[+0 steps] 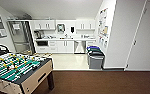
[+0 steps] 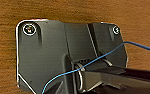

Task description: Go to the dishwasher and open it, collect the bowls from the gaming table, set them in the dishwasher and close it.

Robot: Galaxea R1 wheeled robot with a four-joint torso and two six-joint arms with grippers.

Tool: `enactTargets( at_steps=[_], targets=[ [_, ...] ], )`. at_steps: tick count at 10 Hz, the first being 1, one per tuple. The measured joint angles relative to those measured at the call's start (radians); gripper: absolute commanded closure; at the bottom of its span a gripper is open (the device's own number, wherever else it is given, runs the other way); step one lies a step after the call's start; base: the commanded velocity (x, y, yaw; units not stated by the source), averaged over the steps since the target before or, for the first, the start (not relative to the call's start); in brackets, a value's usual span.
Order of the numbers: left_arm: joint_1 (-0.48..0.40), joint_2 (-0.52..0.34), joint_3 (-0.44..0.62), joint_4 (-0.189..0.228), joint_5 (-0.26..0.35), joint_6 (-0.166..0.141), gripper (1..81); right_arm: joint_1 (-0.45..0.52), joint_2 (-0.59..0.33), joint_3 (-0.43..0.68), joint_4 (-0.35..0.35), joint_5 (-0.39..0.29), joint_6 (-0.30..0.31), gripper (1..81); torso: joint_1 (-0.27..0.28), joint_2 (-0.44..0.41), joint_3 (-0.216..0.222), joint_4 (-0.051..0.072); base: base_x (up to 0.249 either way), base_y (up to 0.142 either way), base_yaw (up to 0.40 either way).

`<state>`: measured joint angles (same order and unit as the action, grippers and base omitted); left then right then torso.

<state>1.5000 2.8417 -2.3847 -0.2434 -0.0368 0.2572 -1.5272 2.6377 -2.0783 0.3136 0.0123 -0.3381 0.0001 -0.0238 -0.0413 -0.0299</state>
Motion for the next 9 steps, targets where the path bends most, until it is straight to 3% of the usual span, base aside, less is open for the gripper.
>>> enactTargets(
  at_steps=[9],
  targets=[
    [-0.009, -0.004, 0.000, 0.000, -0.005, 0.000, 1.0, 0.001, 0.016, -0.013, 0.001, 0.008, 0.000, 1.0, 0.002, 0.001, 0.000, 0.000, 0.180, 0.000, 0.000]
  ],
)
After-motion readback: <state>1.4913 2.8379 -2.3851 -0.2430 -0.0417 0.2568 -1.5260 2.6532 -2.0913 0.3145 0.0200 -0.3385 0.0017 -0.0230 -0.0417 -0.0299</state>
